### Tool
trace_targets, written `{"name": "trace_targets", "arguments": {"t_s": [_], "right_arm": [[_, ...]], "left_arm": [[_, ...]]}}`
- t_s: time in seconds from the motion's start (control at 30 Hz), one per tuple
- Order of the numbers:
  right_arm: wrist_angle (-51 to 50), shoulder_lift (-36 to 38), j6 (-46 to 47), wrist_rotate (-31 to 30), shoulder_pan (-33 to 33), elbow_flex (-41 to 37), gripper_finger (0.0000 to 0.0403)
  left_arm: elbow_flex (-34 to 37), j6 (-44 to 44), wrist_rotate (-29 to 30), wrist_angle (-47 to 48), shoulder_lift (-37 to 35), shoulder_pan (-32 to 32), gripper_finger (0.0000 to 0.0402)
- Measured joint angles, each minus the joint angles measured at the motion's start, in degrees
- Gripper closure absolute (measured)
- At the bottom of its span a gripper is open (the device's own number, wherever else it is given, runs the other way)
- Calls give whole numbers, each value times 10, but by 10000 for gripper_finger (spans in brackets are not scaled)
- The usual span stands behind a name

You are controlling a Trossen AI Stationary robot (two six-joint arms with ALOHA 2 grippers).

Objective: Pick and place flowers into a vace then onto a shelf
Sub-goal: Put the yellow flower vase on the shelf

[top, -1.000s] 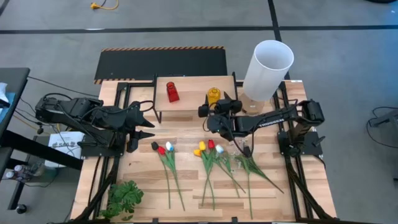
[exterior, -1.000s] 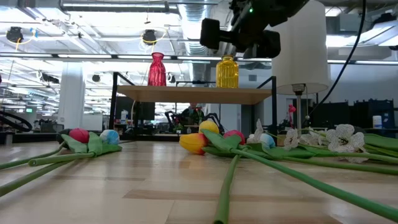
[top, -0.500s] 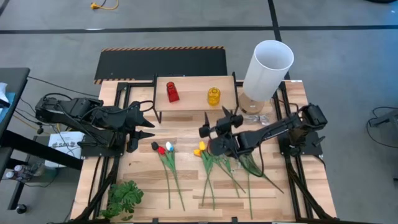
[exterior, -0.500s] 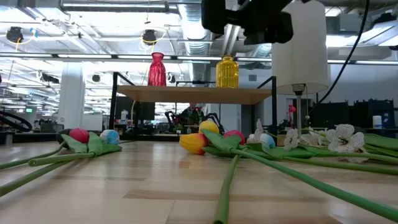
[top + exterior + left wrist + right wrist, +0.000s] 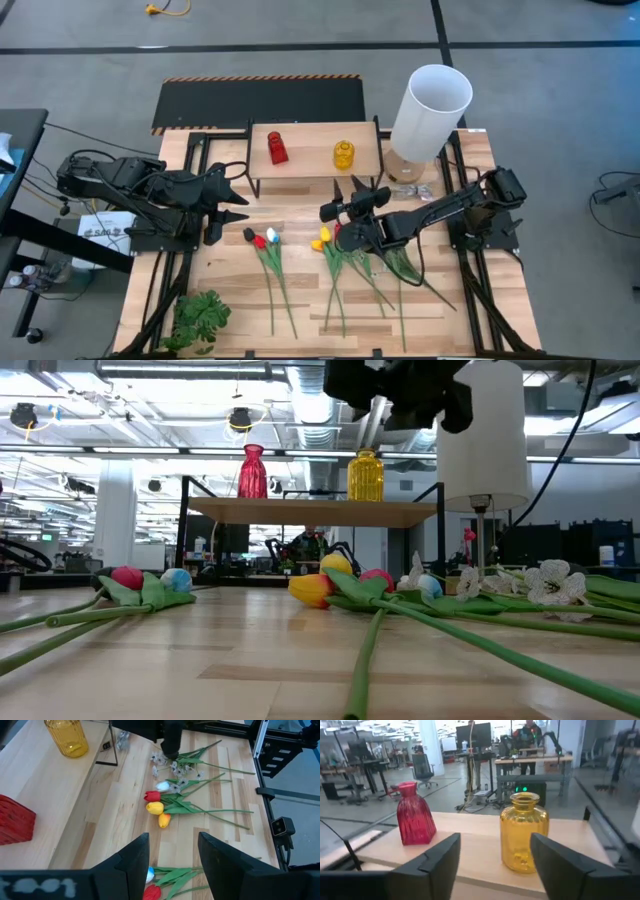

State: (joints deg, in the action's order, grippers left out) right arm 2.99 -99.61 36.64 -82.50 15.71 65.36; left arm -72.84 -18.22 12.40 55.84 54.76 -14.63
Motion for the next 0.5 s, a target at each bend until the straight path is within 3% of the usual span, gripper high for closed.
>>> {"name": "trace_targets", "arguments": {"t_s": [0.23,0.33,0.5], "right_arm": [[-5,0,30,107,-52,0,325],[-10,0,29,118,-67,0,385],[-47,0,25,91,-68,0,395]], "left_arm": [[0,0,0,0,0,0,244],[0,0,0,0,0,0,244],[0,0,0,0,0,0,244]]}}
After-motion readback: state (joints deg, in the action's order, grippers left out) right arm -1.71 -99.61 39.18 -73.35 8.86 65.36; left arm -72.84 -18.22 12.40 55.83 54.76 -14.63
